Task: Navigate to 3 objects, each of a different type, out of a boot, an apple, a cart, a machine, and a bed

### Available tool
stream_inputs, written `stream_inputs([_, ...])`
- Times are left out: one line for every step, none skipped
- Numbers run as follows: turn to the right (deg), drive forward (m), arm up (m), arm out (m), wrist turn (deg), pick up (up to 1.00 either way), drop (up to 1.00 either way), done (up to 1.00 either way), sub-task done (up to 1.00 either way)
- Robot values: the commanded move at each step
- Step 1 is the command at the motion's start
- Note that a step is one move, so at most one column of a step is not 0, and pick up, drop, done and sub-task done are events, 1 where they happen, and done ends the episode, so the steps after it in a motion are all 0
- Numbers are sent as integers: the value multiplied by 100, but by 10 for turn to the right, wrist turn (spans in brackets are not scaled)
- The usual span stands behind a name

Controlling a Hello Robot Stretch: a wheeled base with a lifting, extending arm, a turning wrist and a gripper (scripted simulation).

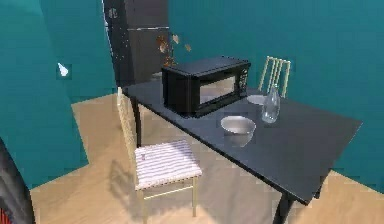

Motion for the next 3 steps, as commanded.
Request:
stream_inputs([30,0,0,0,0,0,0,0,0])
stream_inputs([0,20,0,0,0,0,0,0,0])
stream_inputs([-450,0,0,0,0,0,0,0,0])
